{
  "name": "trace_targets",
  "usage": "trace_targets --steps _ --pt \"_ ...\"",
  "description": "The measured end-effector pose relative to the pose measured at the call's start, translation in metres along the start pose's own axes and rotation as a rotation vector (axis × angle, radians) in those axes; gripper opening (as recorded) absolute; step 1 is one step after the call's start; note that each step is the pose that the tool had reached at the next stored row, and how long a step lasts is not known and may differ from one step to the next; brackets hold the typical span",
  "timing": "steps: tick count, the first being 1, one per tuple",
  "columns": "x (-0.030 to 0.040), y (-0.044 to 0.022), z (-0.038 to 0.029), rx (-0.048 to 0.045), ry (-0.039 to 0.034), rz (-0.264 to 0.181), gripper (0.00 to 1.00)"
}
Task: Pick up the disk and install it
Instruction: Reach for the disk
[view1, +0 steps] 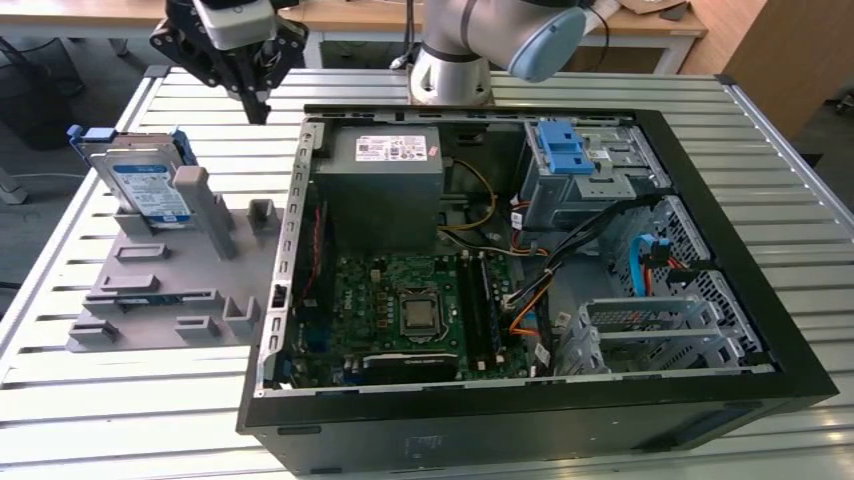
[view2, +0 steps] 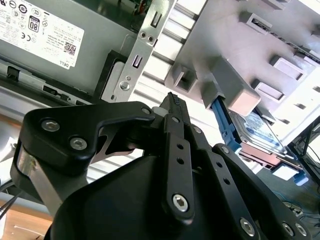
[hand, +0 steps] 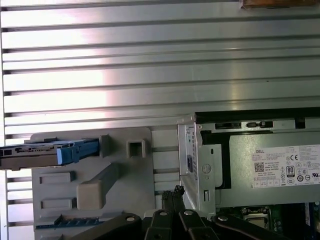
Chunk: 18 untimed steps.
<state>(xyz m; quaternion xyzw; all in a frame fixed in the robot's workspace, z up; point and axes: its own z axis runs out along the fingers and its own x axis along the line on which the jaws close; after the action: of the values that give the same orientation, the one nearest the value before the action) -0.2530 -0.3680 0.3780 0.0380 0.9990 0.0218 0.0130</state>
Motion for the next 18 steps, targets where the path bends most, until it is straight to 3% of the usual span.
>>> trace_targets --steps 7,18 --pt "0.006 -0.0004 0.0004 0.0 -0.0001 0.0 0.11" --pt "0.0099 -0.0002 0.0005 -0.0001 0.0 0.0 0.11"
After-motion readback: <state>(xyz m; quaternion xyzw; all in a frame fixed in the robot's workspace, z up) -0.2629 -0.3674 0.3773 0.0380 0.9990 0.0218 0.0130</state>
